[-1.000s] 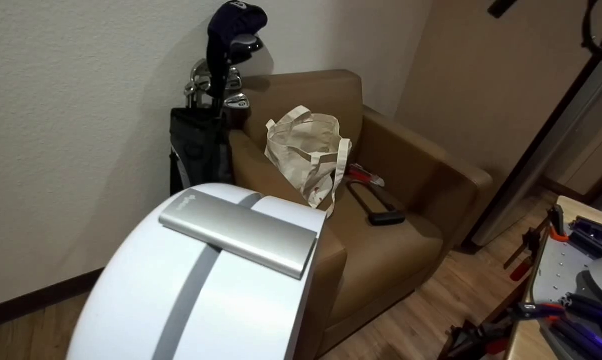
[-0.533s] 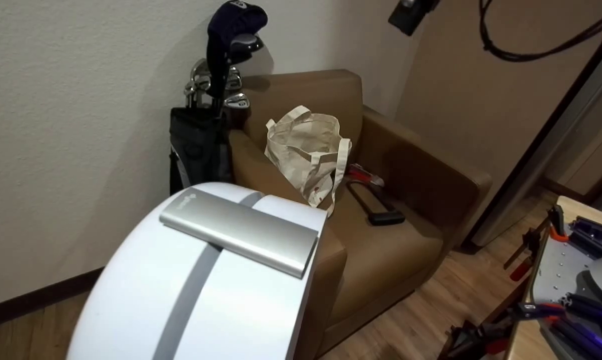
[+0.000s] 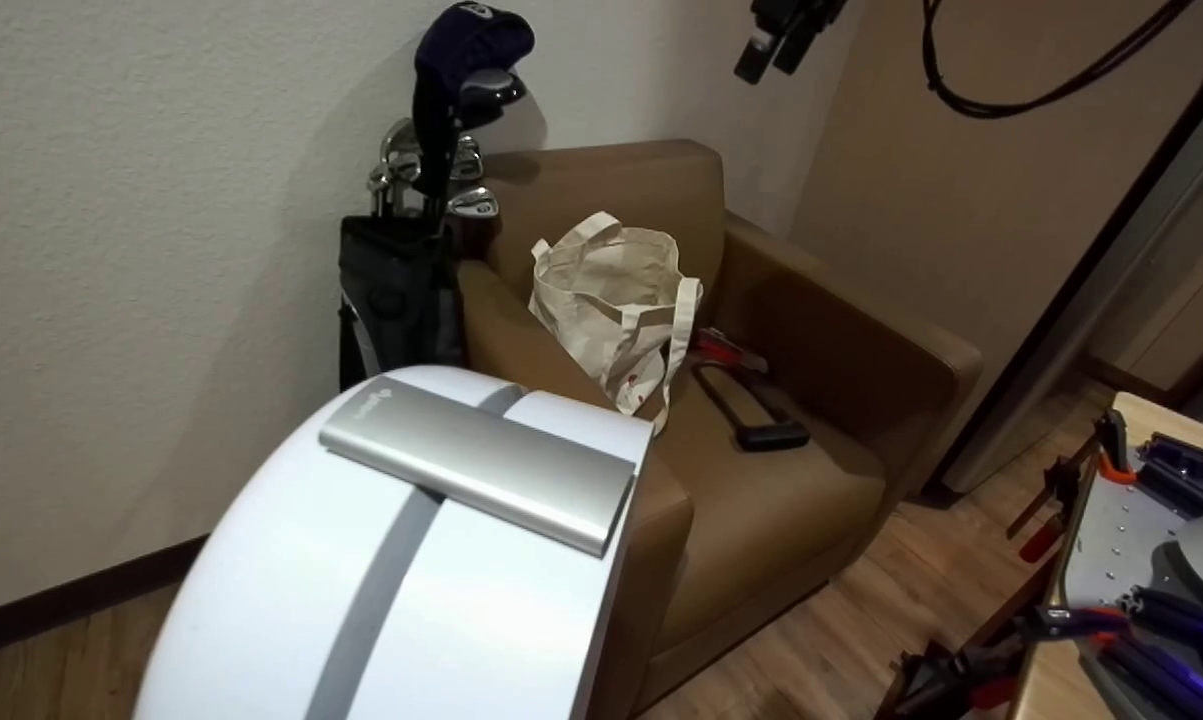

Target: Move the tote bag

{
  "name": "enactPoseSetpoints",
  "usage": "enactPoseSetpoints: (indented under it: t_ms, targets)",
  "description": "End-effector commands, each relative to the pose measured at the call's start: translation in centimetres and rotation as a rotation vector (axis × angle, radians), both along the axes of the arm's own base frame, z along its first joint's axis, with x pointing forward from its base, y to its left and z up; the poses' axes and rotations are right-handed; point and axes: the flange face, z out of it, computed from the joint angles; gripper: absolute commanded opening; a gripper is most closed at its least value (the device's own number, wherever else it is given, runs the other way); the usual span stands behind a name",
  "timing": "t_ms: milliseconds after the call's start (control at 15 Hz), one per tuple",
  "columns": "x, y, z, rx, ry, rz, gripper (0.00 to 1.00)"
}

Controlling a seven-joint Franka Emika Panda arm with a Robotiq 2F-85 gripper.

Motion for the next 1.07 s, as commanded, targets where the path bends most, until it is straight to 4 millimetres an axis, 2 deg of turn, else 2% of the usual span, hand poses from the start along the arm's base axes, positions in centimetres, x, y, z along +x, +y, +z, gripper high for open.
enactPoseSetpoints:
  t_ms: [0, 200, 333, 400, 533, 667, 733, 933, 1000]
  targets:
    - [5.2, -3.4, -1.4, -0.157, -0.042, -0.123, 1.00]
    - [8.9, -6.0, -3.8, -0.251, 0.023, -0.222, 1.00]
    - [11.2, -6.6, -5.5, -0.265, 0.035, -0.219, 1.00]
    - [8.6, -6.7, -4.3, -0.245, 0.026, -0.199, 1.00]
    - [9.6, -7.1, -5.5, -0.245, 0.038, -0.204, 1.00]
    - [9.4, -6.9, -5.1, -0.244, 0.032, -0.200, 1.00]
    - [9.9, -6.9, -5.6, -0.260, 0.025, -0.224, 1.00]
    - [11.0, -6.9, -8.4, -0.265, 0.073, -0.217, 1.00]
    - [11.7, -7.1, -10.6, -0.246, 0.110, -0.204, 1.00]
